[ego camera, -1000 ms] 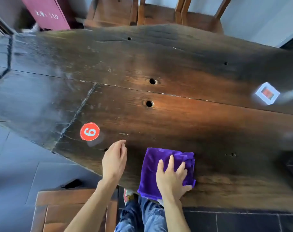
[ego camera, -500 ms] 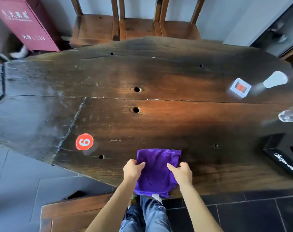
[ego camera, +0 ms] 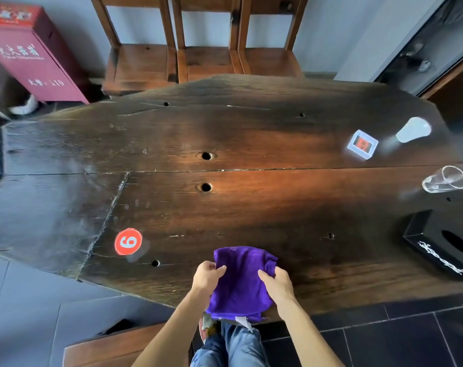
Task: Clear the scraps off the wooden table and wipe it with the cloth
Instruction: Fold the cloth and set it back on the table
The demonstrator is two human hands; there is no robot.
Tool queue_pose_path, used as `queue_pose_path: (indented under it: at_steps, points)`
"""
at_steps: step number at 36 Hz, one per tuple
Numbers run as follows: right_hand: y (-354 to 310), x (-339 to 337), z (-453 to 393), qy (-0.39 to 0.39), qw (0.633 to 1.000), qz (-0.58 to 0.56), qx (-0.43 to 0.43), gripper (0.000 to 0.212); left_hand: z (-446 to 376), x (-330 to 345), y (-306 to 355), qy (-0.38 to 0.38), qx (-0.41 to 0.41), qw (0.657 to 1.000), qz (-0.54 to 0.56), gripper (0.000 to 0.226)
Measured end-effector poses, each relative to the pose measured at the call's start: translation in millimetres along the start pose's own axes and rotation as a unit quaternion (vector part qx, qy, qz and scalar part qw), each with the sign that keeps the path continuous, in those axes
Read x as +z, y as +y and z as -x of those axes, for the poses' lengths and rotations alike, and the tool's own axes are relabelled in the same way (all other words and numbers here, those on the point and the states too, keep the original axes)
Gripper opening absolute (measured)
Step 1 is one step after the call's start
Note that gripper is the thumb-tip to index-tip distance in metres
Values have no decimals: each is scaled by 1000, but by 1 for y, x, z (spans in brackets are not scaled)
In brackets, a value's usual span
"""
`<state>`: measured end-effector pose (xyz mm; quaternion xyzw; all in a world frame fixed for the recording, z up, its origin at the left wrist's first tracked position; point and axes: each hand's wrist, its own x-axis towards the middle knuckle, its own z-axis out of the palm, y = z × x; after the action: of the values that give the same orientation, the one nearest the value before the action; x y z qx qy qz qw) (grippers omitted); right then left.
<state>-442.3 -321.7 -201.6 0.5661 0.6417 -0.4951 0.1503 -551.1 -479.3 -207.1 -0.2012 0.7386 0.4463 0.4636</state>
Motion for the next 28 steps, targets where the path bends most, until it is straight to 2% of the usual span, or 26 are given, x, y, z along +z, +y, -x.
queue_pose_path:
  at_steps: [3,6,11,14,22,25,28]
  points:
    - [-1,-12,4,-16,999,-32,-8,26,7,0,3,-8,-15,999,38,18]
    - [-6,-28,9,-19,996,-86,-17,29,17,3,11,-21,-30,993,112,5]
    - [-24,-65,17,-37,984,-175,-20,21,37,9,38,-82,-23,972,217,25]
    - [-34,-90,14,-42,975,-212,-45,25,50,16,59,-122,-9,962,245,36]
    - [-69,-166,-15,-25,965,-230,-123,24,67,57,137,-226,53,941,246,53]
    - [-89,-196,-37,-7,966,-210,-150,29,64,81,169,-246,61,930,265,66]
    - [-113,-227,-62,-10,967,-195,-164,28,59,110,201,-241,63,926,284,67]
